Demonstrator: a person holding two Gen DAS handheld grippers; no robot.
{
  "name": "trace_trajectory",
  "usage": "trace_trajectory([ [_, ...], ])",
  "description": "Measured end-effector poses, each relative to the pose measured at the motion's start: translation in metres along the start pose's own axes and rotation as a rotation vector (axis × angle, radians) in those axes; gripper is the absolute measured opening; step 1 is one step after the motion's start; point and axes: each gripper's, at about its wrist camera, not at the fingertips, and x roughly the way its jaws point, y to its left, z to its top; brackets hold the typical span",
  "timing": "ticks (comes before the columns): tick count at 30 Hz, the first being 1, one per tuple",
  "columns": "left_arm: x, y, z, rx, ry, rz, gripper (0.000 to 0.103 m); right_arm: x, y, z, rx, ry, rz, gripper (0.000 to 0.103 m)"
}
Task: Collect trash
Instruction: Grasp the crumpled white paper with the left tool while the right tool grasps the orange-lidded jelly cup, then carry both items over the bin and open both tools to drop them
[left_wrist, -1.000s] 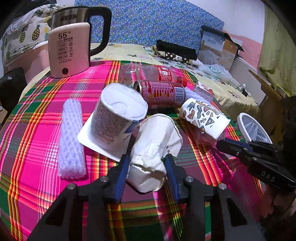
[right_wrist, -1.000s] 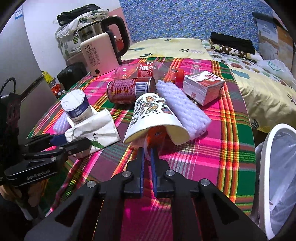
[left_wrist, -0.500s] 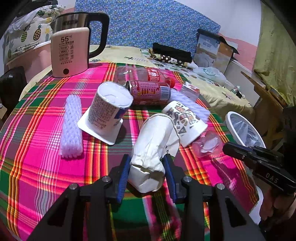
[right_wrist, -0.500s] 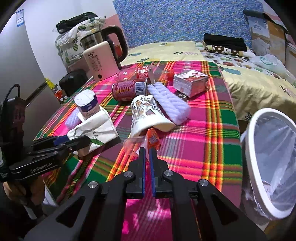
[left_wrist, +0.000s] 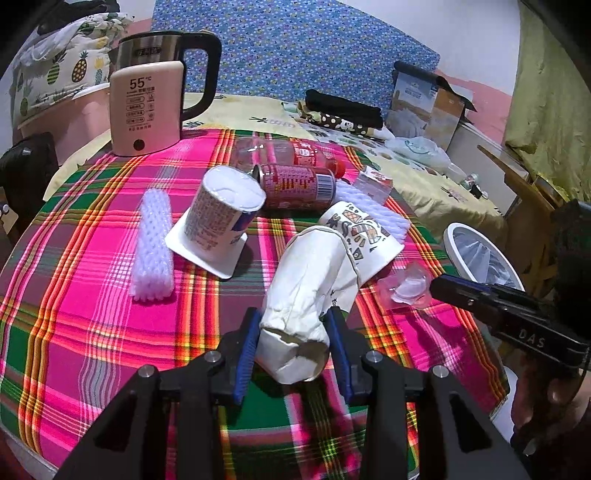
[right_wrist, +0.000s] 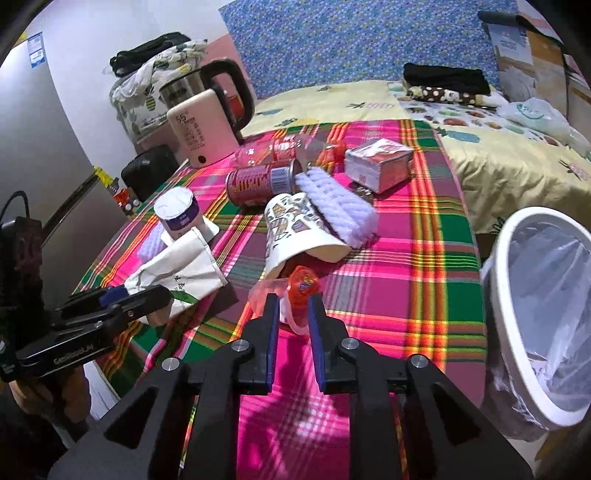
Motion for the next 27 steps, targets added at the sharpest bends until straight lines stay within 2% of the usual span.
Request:
trace_trajectory([
  [7, 0.001, 0.006, -0.001, -0.013, 0.006, 0.008, 0.038, 0.018, 0.007, 0.003, -0.028, 0.042, 0.017, 0.016],
  [12, 0.004, 0.007, -0.001, -0.013, 0.011, 0.007, 0.038, 0.016, 0.001, 0.001, -0.011, 0.05, 0.028, 0.016],
  [16, 0.003, 0.004, -0.001, -0.01, 0.008, 0.005, 0.038, 0.009, 0.002, 0.0, -0.021, 0.031, 0.012, 0.008],
  [27, -0.001, -0.023, 0.01, 0.046, -0.018, -0.03, 0.038, -0.024, -0.014, -0.002, 0.01, -0.041, -0.031, 0.008],
])
